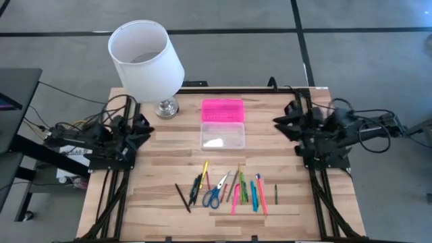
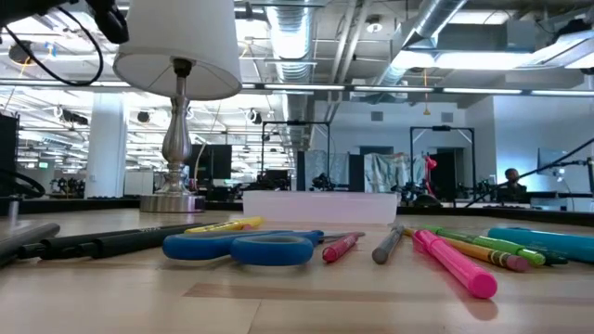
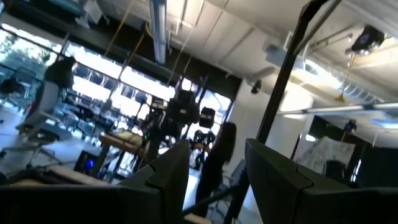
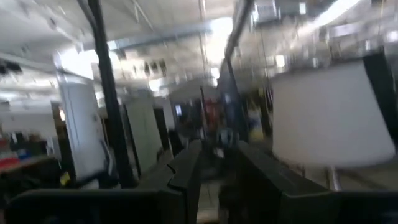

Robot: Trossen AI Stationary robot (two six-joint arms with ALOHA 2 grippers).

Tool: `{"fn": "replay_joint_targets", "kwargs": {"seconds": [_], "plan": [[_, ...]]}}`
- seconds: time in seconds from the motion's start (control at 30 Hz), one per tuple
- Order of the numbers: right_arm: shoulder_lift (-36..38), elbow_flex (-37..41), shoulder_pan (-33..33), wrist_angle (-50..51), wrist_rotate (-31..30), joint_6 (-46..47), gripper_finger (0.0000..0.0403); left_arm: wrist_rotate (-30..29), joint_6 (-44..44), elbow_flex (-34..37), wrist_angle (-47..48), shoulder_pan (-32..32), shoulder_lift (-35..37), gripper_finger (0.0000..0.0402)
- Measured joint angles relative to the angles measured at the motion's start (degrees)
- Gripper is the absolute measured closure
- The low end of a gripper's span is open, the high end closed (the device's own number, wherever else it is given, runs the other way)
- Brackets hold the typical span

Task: Pick & place school supplies into a supply box
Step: Put the left black pen into the pink supply box

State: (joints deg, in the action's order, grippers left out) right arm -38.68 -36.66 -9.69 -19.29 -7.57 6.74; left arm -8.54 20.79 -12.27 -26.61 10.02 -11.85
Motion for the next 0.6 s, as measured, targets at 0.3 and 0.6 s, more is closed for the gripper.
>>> {"fn": "replay_joint_targets", "kwargs": {"seconds": [0.3, 0.6], "plan": [[-11.3, -6.3, -0.5, 7.5, 0.0, 5.1, 0.0312, 5.1, 2.9, -4.1, 0.3, 0.6, -13.6, 0.0251], [-19.9, -11.5, -1.9, 16.5, -0.3, 13.0, 0.0312, 8.3, 2.9, -16.4, 16.9, 4.3, -26.5, 0.0251]]}}
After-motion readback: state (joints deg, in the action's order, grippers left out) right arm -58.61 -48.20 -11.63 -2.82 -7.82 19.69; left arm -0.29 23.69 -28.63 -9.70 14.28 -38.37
